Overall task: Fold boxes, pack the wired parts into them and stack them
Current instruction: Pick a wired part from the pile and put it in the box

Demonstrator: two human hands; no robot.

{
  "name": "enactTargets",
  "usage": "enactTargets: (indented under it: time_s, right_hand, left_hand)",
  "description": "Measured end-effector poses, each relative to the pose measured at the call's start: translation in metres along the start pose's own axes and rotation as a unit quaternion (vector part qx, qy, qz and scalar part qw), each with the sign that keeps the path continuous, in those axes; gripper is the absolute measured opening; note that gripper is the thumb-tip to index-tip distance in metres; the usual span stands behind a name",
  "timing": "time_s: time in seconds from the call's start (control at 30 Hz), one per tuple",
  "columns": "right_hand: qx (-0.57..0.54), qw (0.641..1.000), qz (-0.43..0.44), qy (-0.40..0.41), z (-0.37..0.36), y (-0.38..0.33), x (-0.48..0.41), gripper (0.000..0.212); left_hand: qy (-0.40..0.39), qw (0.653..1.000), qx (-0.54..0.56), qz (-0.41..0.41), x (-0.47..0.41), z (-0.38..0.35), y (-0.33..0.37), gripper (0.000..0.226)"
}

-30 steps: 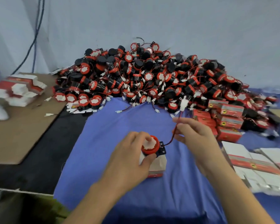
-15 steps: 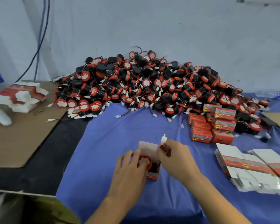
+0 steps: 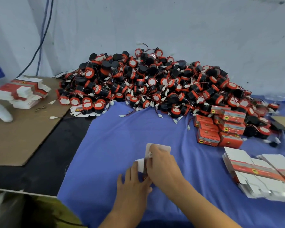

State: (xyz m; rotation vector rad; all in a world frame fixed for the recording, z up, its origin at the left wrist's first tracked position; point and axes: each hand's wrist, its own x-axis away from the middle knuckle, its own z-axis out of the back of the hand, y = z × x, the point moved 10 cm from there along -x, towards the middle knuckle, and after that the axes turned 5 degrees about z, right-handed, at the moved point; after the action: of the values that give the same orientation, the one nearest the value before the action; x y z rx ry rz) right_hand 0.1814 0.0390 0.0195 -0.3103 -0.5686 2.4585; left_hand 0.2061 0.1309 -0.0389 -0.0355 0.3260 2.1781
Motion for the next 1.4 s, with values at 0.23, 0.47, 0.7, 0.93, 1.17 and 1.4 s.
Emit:
enactTargets:
  time_s: [0.23, 0.47, 0.7, 0.93, 1.17, 1.4]
  right_hand:
    - [0.046, 0.995, 0.089, 0.02, -0.011, -0.011, 0.01, 0.022]
    - [0.033, 0.996, 0.087, -0.01, -0.01, -0.002, 0.006, 0.015]
    - [-0.003, 0.997, 0.062, -0.048, -0.012, 0.004, 0.003, 0.016]
    - [0.012, 0.996, 0.036, -0.075, -0.009, 0.004, -0.003, 0.021]
    - [0.076, 0.989, 0.058, -0.117, -0.018, 0.0, -0.007, 0.024]
    - [0.086, 0.975, 0.19, -0.08, -0.015, -0.009, 0.007, 0.021]
  left_hand:
    - [0.016, 1.0, -0.007, 0.012, 0.0, -0.02, -0.006, 0.088]
    - [0.025, 0.999, 0.022, 0.021, 0.001, -0.039, -0.013, 0.09]
    - [0.029, 0.998, 0.055, -0.006, 0.007, -0.038, -0.012, 0.066]
    - [0.073, 0.994, 0.078, -0.028, 0.013, -0.006, 0.001, 0.064]
    - [0.082, 0.987, 0.128, -0.043, 0.019, 0.004, -0.006, 0.064]
    - [0.07, 0.992, 0.076, -0.069, 0.018, 0.003, 0.001, 0.073]
